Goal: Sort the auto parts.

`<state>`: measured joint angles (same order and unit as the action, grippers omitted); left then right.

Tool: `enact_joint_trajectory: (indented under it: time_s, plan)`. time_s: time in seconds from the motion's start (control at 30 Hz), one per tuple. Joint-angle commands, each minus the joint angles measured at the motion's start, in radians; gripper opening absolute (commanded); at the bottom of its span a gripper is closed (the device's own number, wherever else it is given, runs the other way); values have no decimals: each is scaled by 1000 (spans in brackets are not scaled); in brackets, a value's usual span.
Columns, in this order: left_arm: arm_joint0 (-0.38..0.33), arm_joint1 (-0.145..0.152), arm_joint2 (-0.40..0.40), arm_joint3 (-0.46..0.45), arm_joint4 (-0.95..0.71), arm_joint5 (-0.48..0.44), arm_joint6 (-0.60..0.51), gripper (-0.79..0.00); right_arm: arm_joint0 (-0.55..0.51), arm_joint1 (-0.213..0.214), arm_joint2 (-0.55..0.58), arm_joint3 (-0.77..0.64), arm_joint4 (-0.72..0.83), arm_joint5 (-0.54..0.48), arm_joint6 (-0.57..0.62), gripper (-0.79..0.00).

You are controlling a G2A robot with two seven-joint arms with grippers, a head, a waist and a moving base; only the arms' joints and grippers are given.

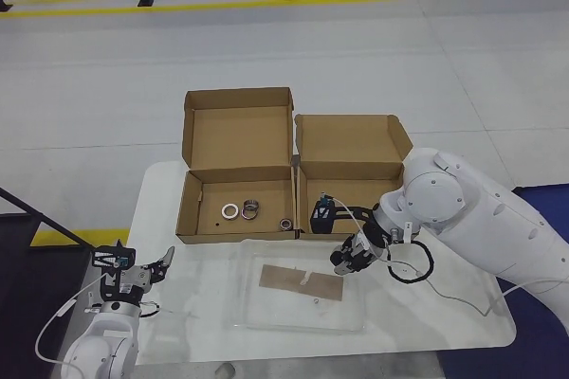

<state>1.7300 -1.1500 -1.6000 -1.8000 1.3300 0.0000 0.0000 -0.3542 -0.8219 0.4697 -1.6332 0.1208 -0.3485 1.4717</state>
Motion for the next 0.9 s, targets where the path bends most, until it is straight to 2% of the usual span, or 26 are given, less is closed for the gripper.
enact_joint_trajectory:
  time_s: [0.0, 0.43, 0.57, 0.87]
  plan:
    - [0, 0, 0, 0, 0, 0, 0, 0, 0, 0, 0, 0, 0, 0, 0, -785]
    - [0, 0, 0, 0, 0, 0, 0, 0, -8, 0, 3, -1, 10, -2, -19, -785]
    - [0, 0, 0, 0, 0, 0, 0, 0, -33, 18, 53, 16, 189, -72, -72, -785]
    - [0, 0, 0, 0, 0, 0, 0, 0, -63, 79, 79, -12, 551, -128, -127, -785]
